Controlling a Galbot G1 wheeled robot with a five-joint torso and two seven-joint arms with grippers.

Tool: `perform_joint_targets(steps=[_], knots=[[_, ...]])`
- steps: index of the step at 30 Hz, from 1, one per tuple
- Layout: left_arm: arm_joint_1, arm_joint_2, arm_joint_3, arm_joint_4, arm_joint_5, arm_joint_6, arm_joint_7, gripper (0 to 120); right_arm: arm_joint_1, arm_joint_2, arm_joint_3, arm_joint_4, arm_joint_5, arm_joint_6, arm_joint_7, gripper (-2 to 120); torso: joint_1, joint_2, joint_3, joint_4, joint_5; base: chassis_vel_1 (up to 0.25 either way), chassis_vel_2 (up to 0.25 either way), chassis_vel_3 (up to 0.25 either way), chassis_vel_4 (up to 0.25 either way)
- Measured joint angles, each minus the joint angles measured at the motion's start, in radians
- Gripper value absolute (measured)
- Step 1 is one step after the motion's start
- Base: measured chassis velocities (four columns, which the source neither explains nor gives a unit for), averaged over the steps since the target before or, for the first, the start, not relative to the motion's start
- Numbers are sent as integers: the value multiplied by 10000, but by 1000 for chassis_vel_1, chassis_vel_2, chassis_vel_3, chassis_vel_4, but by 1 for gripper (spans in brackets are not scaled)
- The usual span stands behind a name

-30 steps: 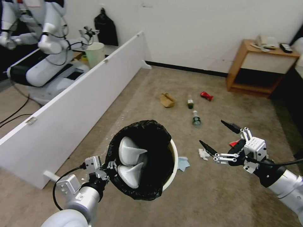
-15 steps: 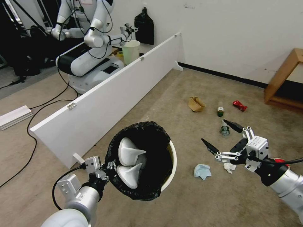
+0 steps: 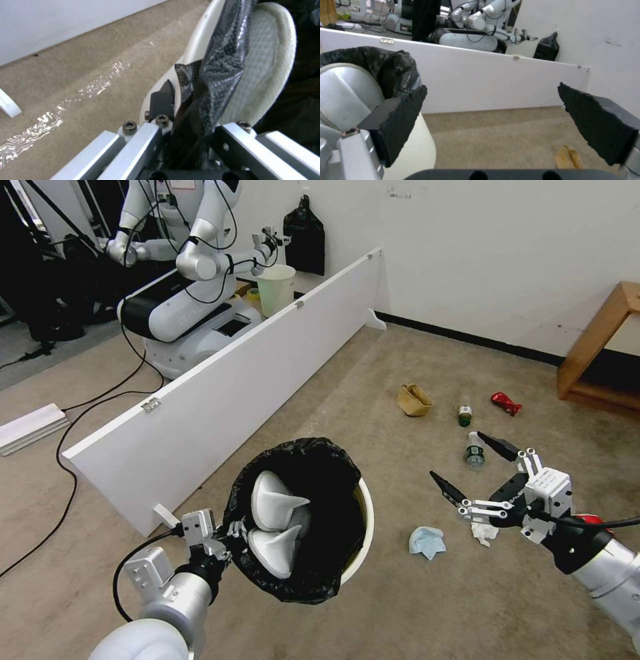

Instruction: Pick up the trash bin, then pick up the garbage from the floor and place it into the trash bin.

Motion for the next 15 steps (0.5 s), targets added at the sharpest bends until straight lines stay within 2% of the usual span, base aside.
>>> perform_joint_targets(steps=[15], knots=[[-280,268,141,237,-108,-9,-3,2,-65,593,98,-110,-356,34,292,100,0,0,0,-1,0,0,0,0,0]])
